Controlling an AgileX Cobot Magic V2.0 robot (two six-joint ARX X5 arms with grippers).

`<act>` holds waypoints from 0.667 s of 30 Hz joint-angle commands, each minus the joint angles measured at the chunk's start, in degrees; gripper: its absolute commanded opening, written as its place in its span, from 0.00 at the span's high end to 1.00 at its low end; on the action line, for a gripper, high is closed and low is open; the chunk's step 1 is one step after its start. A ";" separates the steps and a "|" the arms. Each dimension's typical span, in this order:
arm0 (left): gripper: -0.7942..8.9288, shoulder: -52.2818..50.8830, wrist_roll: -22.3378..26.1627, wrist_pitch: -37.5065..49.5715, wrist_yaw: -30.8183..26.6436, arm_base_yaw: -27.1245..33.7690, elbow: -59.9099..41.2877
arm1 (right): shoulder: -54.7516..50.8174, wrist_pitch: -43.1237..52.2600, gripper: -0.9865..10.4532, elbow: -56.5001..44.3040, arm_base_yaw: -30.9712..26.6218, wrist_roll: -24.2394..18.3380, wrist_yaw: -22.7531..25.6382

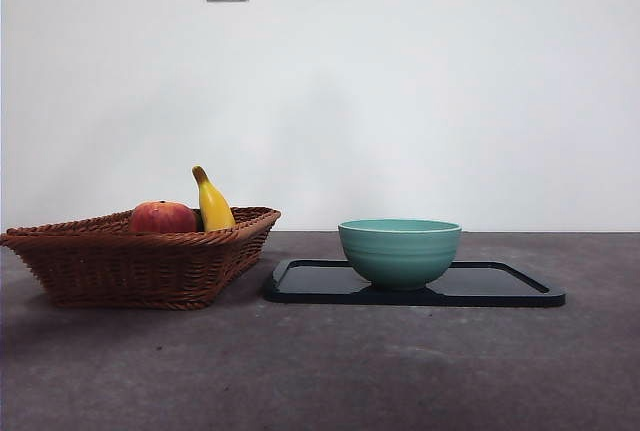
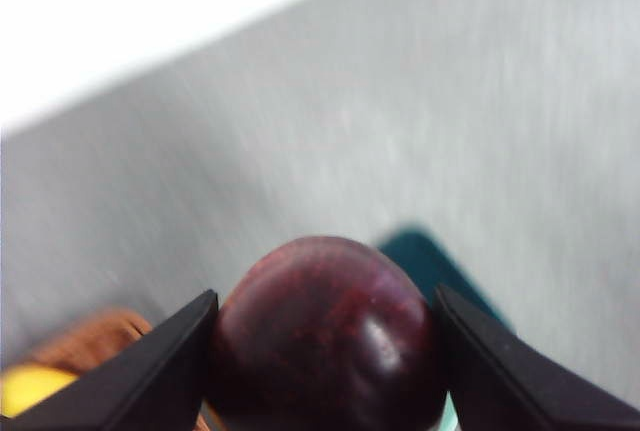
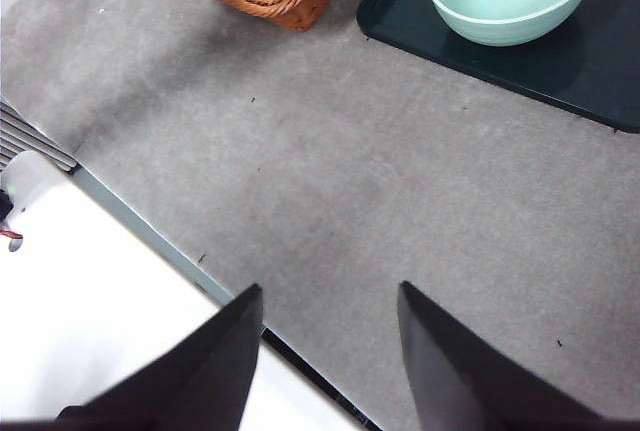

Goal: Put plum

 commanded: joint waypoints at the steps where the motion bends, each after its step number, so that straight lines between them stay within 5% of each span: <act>1: 0.64 0.70 -0.59 -2.97 -0.28 0.44 6.14 | 0.26 0.61 0.73 0.96 0.28 -0.48 -0.02; 20: 0.64 -2.08 -0.98 -3.65 -5.57 5.97 0.96 | -1.14 2.82 0.73 1.33 0.31 -0.70 -0.28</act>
